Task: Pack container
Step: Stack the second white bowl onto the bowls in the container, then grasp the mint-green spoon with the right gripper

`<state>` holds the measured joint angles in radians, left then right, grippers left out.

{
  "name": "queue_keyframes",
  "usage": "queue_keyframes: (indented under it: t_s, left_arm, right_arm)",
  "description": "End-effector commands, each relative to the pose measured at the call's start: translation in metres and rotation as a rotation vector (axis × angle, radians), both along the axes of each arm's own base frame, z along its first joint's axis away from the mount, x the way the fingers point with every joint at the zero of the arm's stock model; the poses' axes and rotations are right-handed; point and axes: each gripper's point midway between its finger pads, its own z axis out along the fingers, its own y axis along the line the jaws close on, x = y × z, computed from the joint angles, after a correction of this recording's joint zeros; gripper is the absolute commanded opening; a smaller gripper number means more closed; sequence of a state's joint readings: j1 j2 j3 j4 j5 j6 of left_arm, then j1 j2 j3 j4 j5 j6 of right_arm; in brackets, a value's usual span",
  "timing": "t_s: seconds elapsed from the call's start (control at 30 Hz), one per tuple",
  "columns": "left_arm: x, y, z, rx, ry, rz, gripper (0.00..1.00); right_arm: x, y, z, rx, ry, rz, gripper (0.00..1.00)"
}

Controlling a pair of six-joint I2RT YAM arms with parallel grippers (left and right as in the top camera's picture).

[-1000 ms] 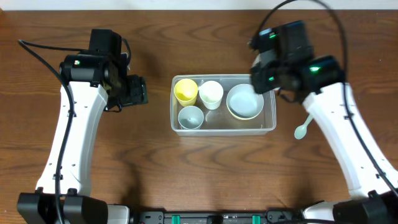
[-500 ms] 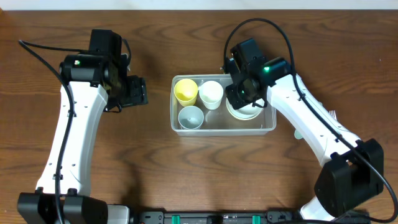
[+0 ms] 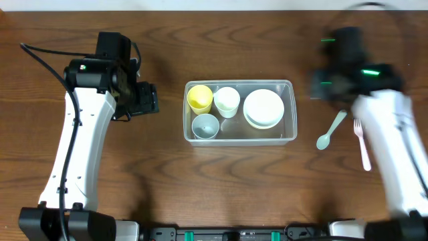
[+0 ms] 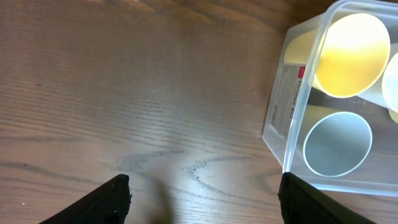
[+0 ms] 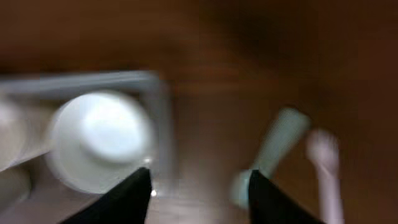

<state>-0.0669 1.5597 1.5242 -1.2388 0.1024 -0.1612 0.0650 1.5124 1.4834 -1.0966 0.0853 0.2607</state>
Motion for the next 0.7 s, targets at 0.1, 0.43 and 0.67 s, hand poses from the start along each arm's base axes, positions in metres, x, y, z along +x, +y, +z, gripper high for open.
queue_keyframes:
  t_s: [0.1,0.43,0.67]
  left_arm:
    - [-0.001,0.001,-0.001,-0.005,0.010,0.017,0.77]
    - [-0.004,0.001,-0.002,-0.004,0.022,0.017,0.77]
    - [-0.004,0.001,-0.002,-0.004,0.026,0.017,0.77]
  right_arm:
    - [-0.046,-0.067,-0.010,0.115,0.125,-0.280,0.56]
    - [-0.076,-0.070,-0.119,0.202,0.265,-0.538,0.72]
    - [-0.073,-0.071,-0.175,0.205,0.310,-0.558,0.71]
